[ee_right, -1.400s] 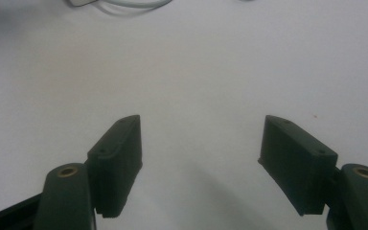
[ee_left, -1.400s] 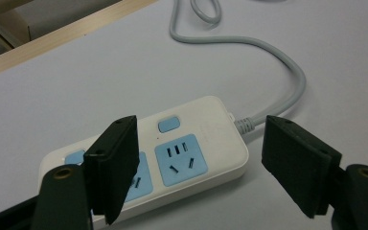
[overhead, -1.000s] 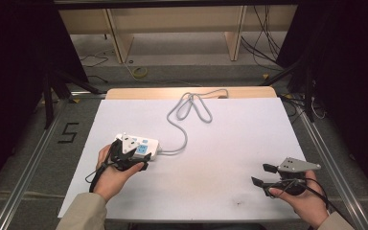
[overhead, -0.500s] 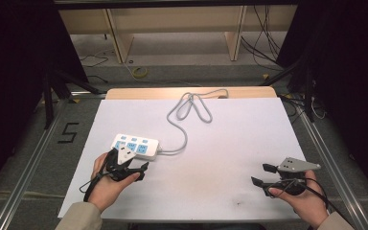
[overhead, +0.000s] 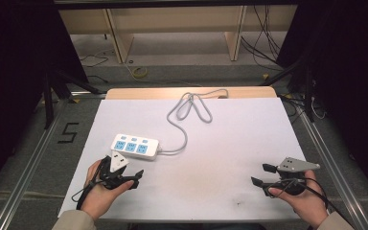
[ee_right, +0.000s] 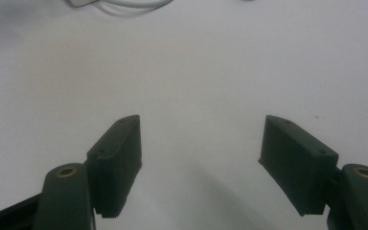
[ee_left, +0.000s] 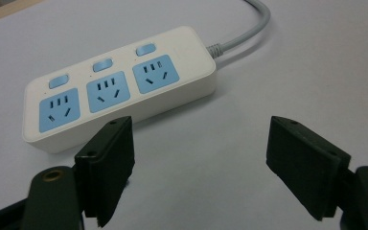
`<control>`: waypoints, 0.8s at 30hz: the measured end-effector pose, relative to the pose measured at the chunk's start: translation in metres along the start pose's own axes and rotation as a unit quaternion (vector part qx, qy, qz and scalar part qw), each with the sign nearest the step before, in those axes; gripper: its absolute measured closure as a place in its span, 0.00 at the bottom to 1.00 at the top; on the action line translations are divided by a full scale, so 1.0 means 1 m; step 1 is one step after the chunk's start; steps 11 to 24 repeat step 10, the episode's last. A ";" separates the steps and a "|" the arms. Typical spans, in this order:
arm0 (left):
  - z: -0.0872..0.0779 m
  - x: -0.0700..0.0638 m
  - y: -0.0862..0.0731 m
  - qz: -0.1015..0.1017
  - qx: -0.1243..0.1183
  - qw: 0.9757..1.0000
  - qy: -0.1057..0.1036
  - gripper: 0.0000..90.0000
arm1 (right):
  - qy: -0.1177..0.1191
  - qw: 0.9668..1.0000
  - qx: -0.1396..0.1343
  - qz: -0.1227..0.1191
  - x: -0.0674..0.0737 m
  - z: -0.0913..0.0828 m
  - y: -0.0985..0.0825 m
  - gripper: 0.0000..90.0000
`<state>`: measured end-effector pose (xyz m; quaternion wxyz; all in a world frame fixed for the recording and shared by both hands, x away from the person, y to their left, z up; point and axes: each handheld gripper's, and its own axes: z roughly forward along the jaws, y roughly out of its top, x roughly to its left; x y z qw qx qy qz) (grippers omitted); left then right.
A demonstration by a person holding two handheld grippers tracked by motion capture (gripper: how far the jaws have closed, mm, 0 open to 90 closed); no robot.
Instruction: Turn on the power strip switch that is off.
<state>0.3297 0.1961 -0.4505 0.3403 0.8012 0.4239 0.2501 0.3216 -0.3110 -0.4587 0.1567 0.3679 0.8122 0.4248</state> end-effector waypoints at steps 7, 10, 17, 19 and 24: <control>0.001 0.000 0.000 0.004 0.002 1.000 -0.002 0.27 | 0.000 1.000 -0.002 0.001 0.000 0.001 0.001 0.34; 0.002 -0.002 0.001 0.010 0.006 1.000 -0.003 0.27 | 0.000 1.000 -0.004 0.003 0.000 0.001 0.001 0.34; 0.002 -0.002 0.001 0.010 0.006 1.000 -0.003 0.27 | 0.000 1.000 -0.004 0.003 0.000 0.001 0.001 0.34; 0.002 -0.002 0.001 0.010 0.006 1.000 -0.003 0.27 | 0.000 1.000 -0.004 0.003 0.000 0.001 0.001 0.34; 0.002 -0.002 0.001 0.010 0.006 1.000 -0.003 0.27 | 0.000 1.000 -0.004 0.003 0.000 0.001 0.001 0.34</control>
